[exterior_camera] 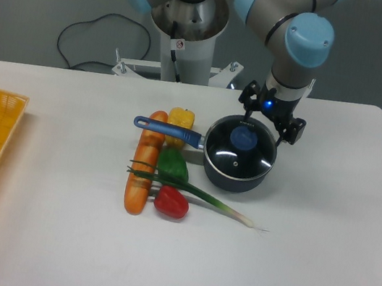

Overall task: Open the lid
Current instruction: 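Lower the open gripper around the lid's blue knob, then close the gripper on the blue knob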

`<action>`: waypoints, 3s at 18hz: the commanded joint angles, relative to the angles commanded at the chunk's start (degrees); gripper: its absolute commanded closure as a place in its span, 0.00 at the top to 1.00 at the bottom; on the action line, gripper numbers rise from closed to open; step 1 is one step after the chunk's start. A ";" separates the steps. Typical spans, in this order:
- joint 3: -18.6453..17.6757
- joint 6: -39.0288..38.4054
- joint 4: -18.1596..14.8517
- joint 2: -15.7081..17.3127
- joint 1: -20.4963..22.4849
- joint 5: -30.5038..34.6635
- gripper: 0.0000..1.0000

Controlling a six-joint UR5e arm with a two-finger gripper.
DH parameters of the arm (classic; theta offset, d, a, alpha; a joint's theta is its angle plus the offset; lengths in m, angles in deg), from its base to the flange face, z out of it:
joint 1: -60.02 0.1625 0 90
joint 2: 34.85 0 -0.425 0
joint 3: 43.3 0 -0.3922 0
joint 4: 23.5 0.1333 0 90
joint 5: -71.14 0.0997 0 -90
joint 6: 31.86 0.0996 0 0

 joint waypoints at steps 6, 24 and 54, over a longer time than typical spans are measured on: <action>-0.88 -0.26 0.00 0.88 -0.44 -0.26 1.00; -1.23 -3.25 2.28 -0.53 -2.81 -0.53 1.00; -0.53 -3.34 3.78 -2.81 -5.36 2.29 0.94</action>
